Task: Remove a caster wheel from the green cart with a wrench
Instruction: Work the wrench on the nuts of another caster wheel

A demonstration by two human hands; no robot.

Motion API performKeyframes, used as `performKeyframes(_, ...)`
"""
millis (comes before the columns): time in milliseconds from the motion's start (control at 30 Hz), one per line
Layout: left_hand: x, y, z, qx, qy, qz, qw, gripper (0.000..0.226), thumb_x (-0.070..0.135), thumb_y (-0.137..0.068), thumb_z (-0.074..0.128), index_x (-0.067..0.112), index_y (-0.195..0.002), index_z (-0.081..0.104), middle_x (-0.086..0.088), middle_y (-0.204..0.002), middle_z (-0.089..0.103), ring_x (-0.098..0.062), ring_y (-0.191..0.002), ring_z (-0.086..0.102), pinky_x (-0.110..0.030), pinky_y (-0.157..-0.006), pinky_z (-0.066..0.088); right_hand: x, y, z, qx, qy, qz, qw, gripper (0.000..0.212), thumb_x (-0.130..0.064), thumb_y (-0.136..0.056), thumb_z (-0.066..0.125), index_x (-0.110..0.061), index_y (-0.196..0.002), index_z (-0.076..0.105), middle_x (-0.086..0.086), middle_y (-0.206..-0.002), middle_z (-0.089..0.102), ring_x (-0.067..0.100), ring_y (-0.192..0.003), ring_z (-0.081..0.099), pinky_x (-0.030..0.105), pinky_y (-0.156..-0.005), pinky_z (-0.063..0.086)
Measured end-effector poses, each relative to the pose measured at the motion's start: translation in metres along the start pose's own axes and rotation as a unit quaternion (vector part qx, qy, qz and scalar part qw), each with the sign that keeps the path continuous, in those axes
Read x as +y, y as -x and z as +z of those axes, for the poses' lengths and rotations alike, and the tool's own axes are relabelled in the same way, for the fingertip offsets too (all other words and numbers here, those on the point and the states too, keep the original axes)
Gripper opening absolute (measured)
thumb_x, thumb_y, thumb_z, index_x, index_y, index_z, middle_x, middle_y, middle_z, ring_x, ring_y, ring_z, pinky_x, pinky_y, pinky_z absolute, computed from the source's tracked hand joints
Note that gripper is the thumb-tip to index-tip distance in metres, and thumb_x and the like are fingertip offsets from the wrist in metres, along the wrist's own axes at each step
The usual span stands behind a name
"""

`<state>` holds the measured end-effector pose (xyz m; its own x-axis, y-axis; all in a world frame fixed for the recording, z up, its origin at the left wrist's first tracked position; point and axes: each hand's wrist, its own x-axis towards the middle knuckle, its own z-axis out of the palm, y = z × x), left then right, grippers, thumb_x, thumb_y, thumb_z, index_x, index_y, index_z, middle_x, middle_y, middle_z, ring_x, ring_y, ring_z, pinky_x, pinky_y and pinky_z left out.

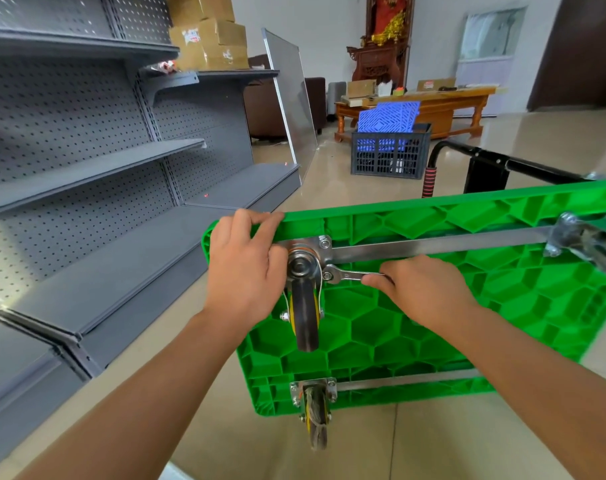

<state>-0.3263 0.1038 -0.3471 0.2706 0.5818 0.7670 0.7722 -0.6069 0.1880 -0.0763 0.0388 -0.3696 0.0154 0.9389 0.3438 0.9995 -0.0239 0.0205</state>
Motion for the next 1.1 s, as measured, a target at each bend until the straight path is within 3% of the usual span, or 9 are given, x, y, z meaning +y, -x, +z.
performKeyframes(167,0.000,0.002,0.005,0.013,0.009,-0.007,1.000,0.054,0.027,-0.092,0.032,0.011,-0.132,0.065,-0.009,-0.115,0.056,-0.031,-0.103,0.047,-0.043,-0.097,0.036,-0.001,-0.001,0.006,0.049,0.033,-0.026,0.998,0.052,-0.067,-0.098,0.030,-0.026,-0.084,0.059,0.001,-0.077,0.065,0.026,-0.075,0.066,0.031,-0.057,0.037)
performKeyframes(367,-0.002,0.002,0.012,0.038,0.018,-0.008,0.999,0.052,0.023,-0.092,0.034,0.011,-0.130,0.067,-0.010,-0.115,0.057,-0.030,-0.103,0.046,-0.043,-0.096,0.035,0.012,-0.007,0.032,0.185,0.055,-0.065,0.979,0.055,-0.063,-0.098,0.037,-0.024,-0.061,0.050,-0.001,-0.049,0.055,0.027,-0.043,0.057,0.023,-0.046,0.026)
performKeyframes(567,-0.005,0.002,0.020,0.073,0.040,-0.009,0.996,0.049,0.019,-0.091,0.036,0.011,-0.127,0.069,-0.011,-0.111,0.057,-0.025,-0.103,0.042,-0.041,-0.095,0.034,0.016,-0.008,0.049,0.236,0.048,-0.058,0.969,0.055,-0.059,-0.096,0.047,-0.021,-0.056,0.049,-0.002,-0.044,0.047,0.025,-0.039,0.050,0.020,-0.047,0.020)
performKeyframes(733,-0.003,0.002,0.023,0.090,0.043,0.001,0.995,0.048,0.017,-0.090,0.037,0.009,-0.125,0.069,-0.012,-0.111,0.059,-0.025,-0.101,0.042,-0.042,-0.093,0.034,-0.007,0.008,0.078,0.248,-0.074,-0.006,0.966,0.055,-0.053,-0.101,0.042,-0.022,-0.055,0.048,-0.012,-0.042,0.034,0.010,-0.031,0.034,0.012,-0.039,0.017)
performKeyframes(833,-0.003,0.001,0.020,0.085,0.031,0.003,0.996,0.050,0.018,-0.090,0.036,0.009,-0.127,0.068,-0.012,-0.112,0.058,-0.030,-0.099,0.045,-0.043,-0.092,0.034,-0.027,0.019,0.094,0.238,-0.146,0.050,0.959,0.055,-0.053,-0.102,0.038,-0.024,-0.056,0.048,-0.012,-0.040,0.034,0.007,-0.028,0.033,0.015,-0.032,0.021)
performKeyframes(967,-0.005,0.003,0.014,0.055,0.026,0.002,0.998,0.049,0.020,-0.091,0.036,0.009,-0.128,0.067,-0.010,-0.113,0.058,-0.032,-0.099,0.049,-0.042,-0.093,0.034,-0.030,0.027,0.089,0.171,-0.162,0.082,0.968,0.061,-0.063,-0.103,0.026,-0.027,-0.058,0.044,-0.011,-0.039,0.034,0.003,-0.028,0.034,0.020,-0.028,0.027)
performKeyframes(1100,-0.007,0.005,0.002,0.006,0.028,0.010,1.000,0.050,0.022,-0.092,0.036,0.008,-0.132,0.064,-0.009,-0.120,0.058,-0.032,-0.107,0.050,-0.042,-0.098,0.036,-0.031,0.036,0.070,0.106,-0.191,0.100,0.971,0.056,-0.067,-0.096,0.025,-0.028,-0.059,0.040,-0.008,-0.042,0.037,0.006,-0.033,0.036,0.022,-0.035,0.030)
